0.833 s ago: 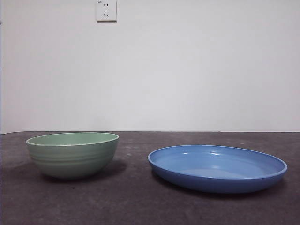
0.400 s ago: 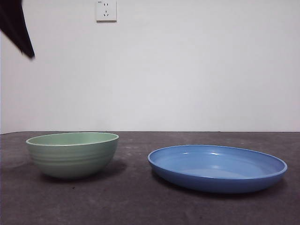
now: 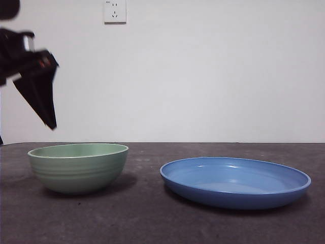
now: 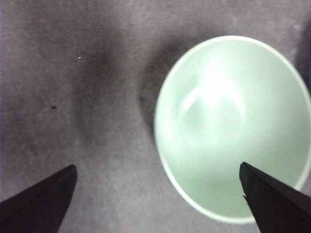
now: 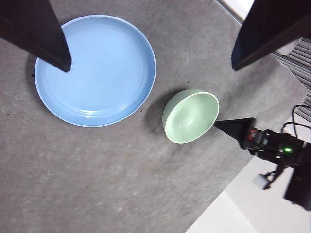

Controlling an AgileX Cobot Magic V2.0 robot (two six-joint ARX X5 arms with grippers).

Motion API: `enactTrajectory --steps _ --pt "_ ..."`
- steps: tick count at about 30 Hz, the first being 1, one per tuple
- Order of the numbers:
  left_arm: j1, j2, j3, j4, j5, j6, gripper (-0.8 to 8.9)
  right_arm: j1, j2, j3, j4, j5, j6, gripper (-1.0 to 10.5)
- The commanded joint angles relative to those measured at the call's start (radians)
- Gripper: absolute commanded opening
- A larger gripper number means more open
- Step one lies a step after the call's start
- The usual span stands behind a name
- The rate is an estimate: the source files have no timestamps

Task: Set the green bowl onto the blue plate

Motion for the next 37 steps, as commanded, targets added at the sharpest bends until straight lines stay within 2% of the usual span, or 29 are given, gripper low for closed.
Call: enactTrajectory --steps 1,4,7,12,19,26,33,37 --pt "-0.003 0.054 0.020 0.031 -0.004 0.008 5.55 0.002 0.004 0.016 0.008 -0.002 -0.008 5.4" --pt "-0.003 0.092 0.020 0.033 -0.004 0.008 5.49 0.002 0.004 0.016 0.009 -0.002 -0.008 5.4" --pt "-0.003 0.124 0.020 0.031 -0.004 0.008 4.88 0.002 0.004 0.016 0.009 -0.001 -0.008 5.4" --pt "-0.003 0.153 0.020 0.030 -0.002 0.008 4.52 0.002 0.004 0.016 0.008 -0.001 -0.008 5.4" --pt "-0.006 0.159 0.020 0.030 0.000 0.008 2.23 0.002 0.004 0.016 0.008 -0.002 -0.008 5.4" --pt "-0.011 0.159 0.020 0.034 0.000 0.009 0.51 0.002 0.004 0.016 0.007 -0.002 -0.008 5.4" --pt "-0.011 0.159 0.029 0.029 0.000 0.007 0.14 0.002 0.004 0.016 0.001 -0.002 -0.008 5.4" --pt "-0.013 0.159 0.064 -0.003 0.000 -0.030 0.14 0.002 0.004 0.016 0.001 -0.002 -0.008 5.4"
